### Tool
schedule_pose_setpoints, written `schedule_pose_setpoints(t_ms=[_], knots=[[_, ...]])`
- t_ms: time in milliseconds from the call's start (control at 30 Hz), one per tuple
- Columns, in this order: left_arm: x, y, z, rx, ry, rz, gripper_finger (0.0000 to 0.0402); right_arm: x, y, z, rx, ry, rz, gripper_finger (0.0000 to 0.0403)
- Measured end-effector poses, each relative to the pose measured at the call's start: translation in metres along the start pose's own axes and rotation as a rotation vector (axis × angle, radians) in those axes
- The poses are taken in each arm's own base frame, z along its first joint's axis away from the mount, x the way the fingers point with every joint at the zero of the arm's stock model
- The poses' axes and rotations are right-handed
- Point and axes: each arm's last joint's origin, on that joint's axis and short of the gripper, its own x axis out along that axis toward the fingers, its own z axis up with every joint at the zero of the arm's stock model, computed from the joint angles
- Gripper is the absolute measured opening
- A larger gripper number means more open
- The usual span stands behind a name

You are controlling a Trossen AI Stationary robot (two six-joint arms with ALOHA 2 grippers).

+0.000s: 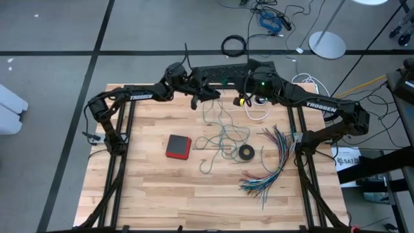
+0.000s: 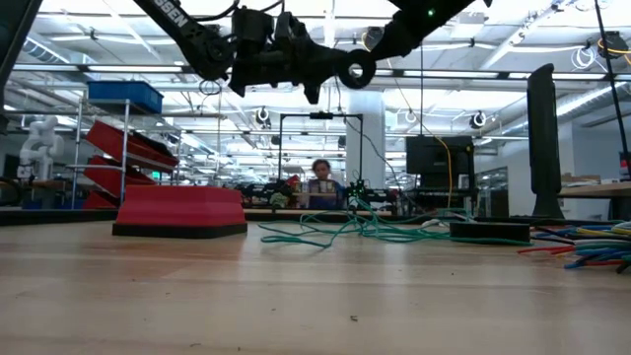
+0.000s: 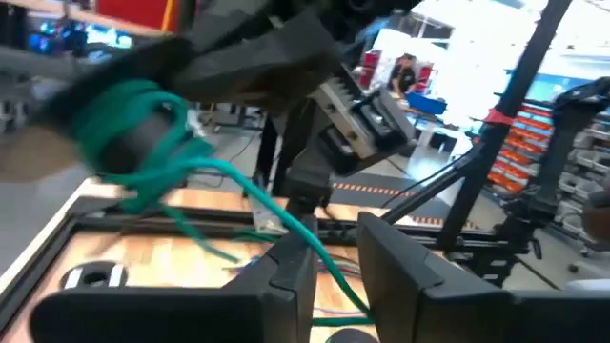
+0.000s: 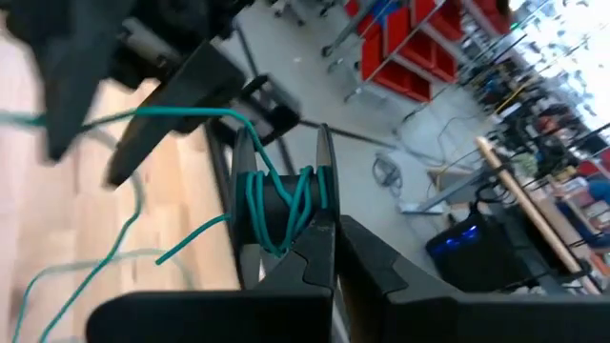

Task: Coiling cords
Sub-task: Coil the green wire cable on the spool

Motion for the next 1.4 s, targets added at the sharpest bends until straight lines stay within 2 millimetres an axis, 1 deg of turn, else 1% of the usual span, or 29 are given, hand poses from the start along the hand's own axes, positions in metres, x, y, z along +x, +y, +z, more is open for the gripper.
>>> schedule_pose_setpoints(t_ms=[133, 300, 400, 533, 633, 767, 1033, 1133, 1233, 1400], knots=[[0.005, -0.005, 0.003, 0.039, -0.028, -0.024, 0.0097, 0.000, -0.004, 0.006, 0.010, -0.056, -0.038, 0.0000], [0.005, -0.008, 0.012, 0.097, -0.104, -0.001, 0.0099, 0.002, -0.004, 0.008, 0.018, -0.080, -0.053, 0.0000], [0.004, -0.010, 0.019, 0.110, -0.170, 0.017, 0.0100, 0.009, 0.000, 0.005, 0.017, -0.061, -0.041, 0.0000], [0.007, -0.011, 0.026, 0.115, -0.189, 0.025, 0.0100, 0.021, 0.008, 0.002, 0.007, -0.041, -0.020, 0.0000], [0.010, -0.013, 0.024, 0.100, -0.172, 0.026, 0.0100, 0.025, 0.010, 0.003, 0.015, -0.053, -0.026, 0.0000], [0.016, -0.015, 0.017, 0.096, -0.128, 0.028, 0.0100, 0.025, 0.007, 0.007, 0.029, -0.090, -0.061, 0.0000], [0.028, -0.023, 0.012, 0.166, -0.124, 0.113, 0.0100, 0.024, 0.005, 0.009, 0.065, -0.115, -0.072, 0.0000], [0.030, -0.023, 0.012, 0.193, -0.132, 0.156, 0.0100, 0.024, 0.005, 0.009, 0.075, -0.125, -0.070, 0.0000], [0.031, -0.022, 0.009, 0.215, -0.099, 0.191, 0.0100, 0.024, 0.005, 0.009, 0.087, -0.128, -0.057, 0.0000], [0.031, -0.021, 0.007, 0.217, -0.090, 0.199, 0.0100, 0.025, 0.006, 0.009, 0.118, -0.130, -0.046, 0.0000]])
